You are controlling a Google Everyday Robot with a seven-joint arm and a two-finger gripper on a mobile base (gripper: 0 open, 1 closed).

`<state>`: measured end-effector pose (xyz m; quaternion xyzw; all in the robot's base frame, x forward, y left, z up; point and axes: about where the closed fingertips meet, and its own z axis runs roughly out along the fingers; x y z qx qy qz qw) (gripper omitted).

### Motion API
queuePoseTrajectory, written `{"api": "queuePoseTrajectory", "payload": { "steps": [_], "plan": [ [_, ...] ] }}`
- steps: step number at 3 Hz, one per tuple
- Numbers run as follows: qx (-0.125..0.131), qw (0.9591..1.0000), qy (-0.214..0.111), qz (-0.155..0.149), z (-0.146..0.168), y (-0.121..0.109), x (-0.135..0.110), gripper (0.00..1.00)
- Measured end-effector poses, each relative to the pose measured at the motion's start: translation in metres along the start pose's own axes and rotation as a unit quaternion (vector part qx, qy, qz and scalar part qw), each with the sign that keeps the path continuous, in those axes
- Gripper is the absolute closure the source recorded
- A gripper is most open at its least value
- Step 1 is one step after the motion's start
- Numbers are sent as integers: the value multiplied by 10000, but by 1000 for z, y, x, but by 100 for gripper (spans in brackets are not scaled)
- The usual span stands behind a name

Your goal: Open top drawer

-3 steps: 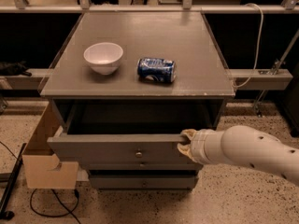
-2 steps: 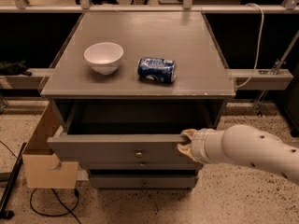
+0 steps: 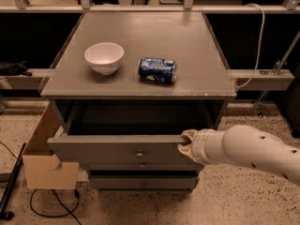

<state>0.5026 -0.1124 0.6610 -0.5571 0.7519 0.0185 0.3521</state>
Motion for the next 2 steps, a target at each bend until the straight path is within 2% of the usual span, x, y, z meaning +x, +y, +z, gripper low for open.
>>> {"api": "queuePoseTrajectory", "payload": {
  "steps": [1, 2],
  "plan": [
    [0, 10000, 0, 0, 0, 0, 0, 35],
    [0, 10000, 0, 0, 0, 0, 0, 4]
  ]
}}
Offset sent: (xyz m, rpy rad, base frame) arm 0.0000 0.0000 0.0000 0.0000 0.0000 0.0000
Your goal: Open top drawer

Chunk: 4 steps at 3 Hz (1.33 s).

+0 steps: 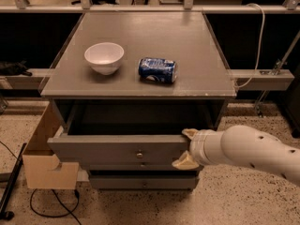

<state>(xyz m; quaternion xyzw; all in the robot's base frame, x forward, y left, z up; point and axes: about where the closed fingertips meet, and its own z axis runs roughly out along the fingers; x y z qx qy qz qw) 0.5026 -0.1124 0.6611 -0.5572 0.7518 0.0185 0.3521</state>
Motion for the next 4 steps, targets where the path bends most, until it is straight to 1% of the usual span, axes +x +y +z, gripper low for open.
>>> {"api": "queuePoseTrajectory", "payload": {
  "steps": [1, 2, 3, 4],
  "plan": [
    [0, 10000, 0, 0, 0, 0, 0, 0],
    [0, 10000, 0, 0, 0, 0, 0, 0],
    [-246, 9997, 32, -84, 33, 17, 12, 0],
    [-246, 9997, 32, -85, 32, 17, 12, 0]
  ]
}}
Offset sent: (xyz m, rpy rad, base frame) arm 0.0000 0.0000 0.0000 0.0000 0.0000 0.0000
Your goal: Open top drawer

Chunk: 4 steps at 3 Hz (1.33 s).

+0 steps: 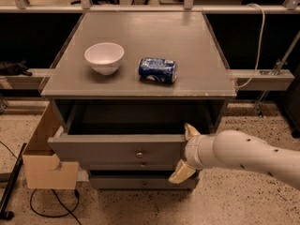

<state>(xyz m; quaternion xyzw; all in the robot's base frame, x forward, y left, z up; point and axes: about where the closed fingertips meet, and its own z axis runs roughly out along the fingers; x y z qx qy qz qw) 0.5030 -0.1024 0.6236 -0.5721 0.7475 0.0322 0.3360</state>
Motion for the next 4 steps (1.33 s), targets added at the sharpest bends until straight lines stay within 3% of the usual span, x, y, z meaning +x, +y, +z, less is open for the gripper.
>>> {"api": "queuePoseTrajectory", "payload": {
  "steps": [2, 4],
  "plan": [
    [4, 9996, 142, -253, -19, -32, -6, 0],
    [-255, 9992, 175, -259, 25, -20, 9, 4]
  ]
}}
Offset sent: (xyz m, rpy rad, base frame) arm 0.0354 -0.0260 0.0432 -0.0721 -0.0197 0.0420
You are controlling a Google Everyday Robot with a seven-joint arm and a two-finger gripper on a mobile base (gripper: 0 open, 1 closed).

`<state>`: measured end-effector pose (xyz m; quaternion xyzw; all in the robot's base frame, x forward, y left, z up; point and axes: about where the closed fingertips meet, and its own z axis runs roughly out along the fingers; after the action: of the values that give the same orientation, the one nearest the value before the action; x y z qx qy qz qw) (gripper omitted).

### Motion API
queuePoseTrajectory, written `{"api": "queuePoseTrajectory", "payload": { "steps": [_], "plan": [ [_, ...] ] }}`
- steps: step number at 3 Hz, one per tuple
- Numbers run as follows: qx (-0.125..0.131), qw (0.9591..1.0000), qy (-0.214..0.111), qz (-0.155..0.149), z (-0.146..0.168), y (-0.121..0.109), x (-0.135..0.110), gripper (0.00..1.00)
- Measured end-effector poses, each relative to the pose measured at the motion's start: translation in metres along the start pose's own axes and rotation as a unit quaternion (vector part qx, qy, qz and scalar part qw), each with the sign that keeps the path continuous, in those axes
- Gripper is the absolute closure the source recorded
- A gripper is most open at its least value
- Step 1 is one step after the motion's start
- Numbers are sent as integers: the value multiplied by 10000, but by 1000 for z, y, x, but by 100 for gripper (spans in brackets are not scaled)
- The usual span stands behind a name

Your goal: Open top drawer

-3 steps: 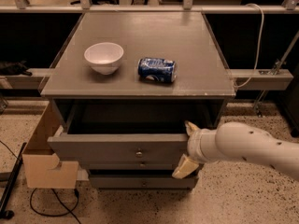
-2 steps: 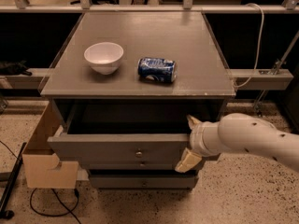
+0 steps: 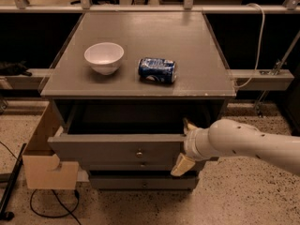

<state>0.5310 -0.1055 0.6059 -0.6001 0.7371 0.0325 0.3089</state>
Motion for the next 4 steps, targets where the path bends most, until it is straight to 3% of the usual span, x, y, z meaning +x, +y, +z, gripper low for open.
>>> {"api": "queuePoseTrajectory", "payload": {
  "steps": [1, 2, 3, 4],
  "plan": [
    [0, 10000, 0, 0, 0, 0, 0, 13],
    [0, 10000, 0, 0, -3, -1, -2, 31],
    [24, 10000, -20, -7, -15, -1, -5, 63],
    [29, 10000, -22, -8, -17, -4, -6, 85]
  ]
}}
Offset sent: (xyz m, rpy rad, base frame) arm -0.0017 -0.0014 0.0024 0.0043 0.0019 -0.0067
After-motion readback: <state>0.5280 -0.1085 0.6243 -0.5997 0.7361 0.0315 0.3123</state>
